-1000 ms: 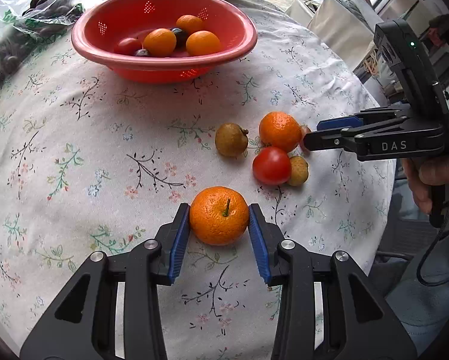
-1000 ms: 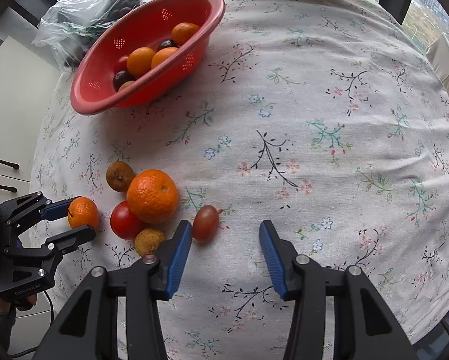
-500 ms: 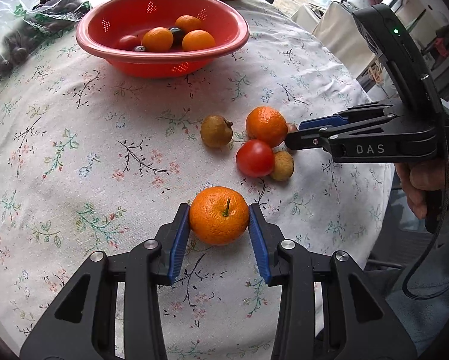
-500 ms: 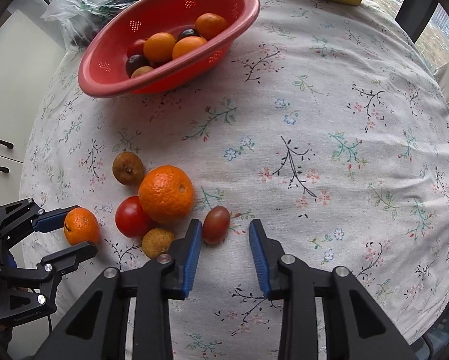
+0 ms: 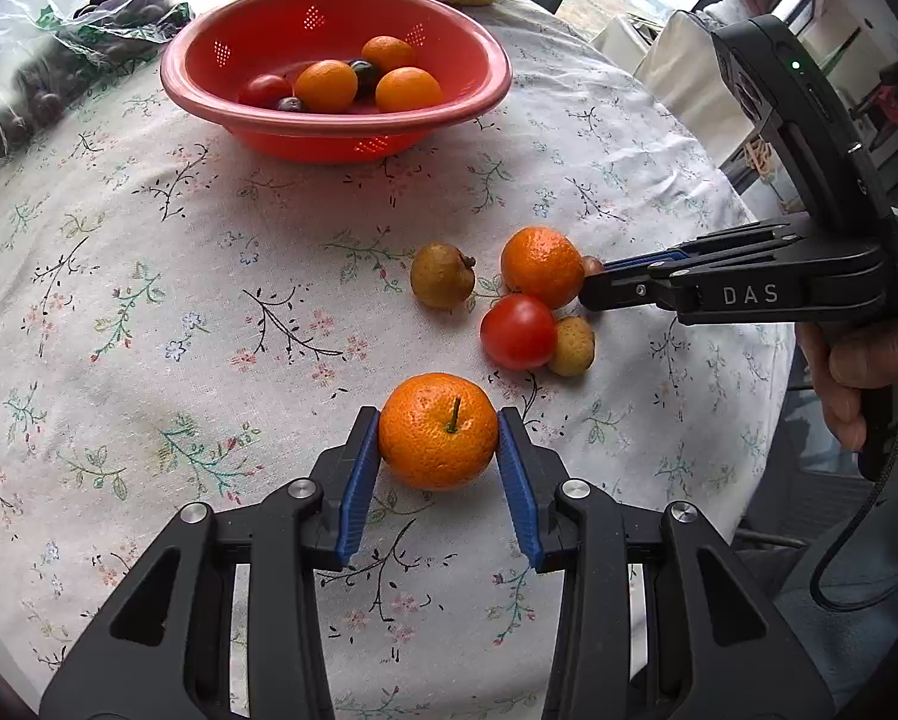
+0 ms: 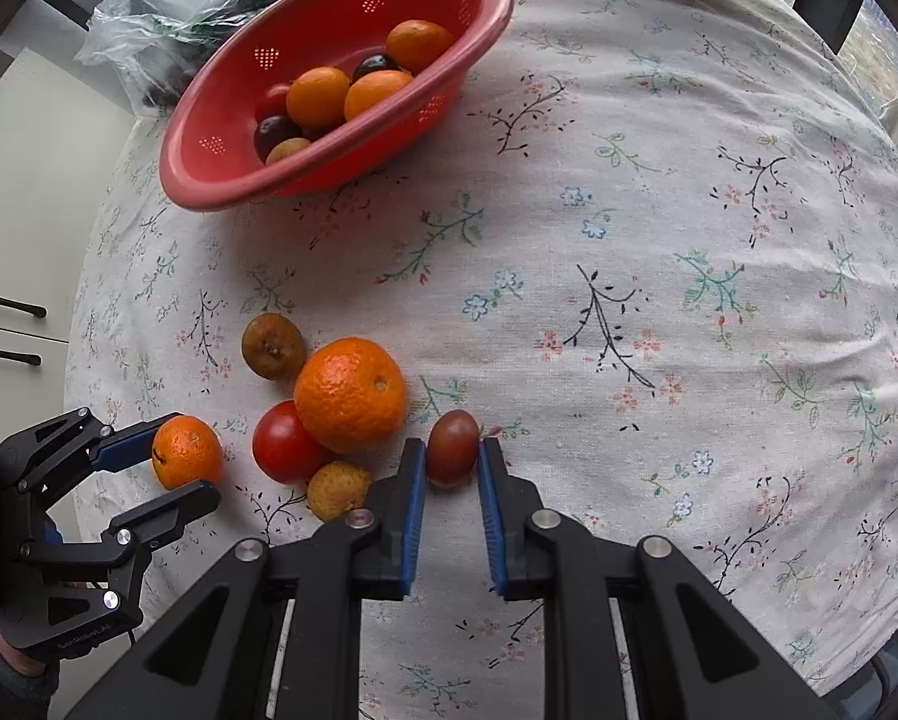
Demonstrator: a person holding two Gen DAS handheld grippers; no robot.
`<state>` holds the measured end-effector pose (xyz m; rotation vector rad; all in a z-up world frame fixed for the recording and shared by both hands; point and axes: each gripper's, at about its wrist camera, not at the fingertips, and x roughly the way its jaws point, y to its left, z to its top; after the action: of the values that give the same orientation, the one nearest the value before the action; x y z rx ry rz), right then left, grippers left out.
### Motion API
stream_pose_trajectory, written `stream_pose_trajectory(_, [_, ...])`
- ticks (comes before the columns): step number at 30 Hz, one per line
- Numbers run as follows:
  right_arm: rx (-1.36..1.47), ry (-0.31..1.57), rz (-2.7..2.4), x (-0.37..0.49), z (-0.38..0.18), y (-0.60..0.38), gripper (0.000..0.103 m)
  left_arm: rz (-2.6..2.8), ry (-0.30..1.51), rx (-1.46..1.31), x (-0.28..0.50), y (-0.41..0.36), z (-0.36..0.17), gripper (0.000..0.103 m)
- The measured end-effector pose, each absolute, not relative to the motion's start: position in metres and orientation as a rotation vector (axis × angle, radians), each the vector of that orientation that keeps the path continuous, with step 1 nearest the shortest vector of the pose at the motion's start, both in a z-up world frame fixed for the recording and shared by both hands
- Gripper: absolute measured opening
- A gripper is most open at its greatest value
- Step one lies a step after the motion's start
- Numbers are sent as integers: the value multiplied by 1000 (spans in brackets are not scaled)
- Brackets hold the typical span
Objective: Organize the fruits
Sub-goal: 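Grasp a mandarin with the left gripper while the right gripper grasps a dark red plum, then lower the mandarin and plum into the red colander and open both grippers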
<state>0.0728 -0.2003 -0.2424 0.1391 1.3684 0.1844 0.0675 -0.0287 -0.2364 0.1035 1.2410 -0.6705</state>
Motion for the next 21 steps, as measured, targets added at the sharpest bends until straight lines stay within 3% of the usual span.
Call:
stream_pose_trajectory(11, [275, 1310, 80, 82, -220, -265, 19, -640, 1165, 56, 94, -18, -202, 37])
stream_pose_trajectory(21, [322, 1156, 47, 145, -162, -300, 19, -511, 1075, 12, 174, -3, -161, 37])
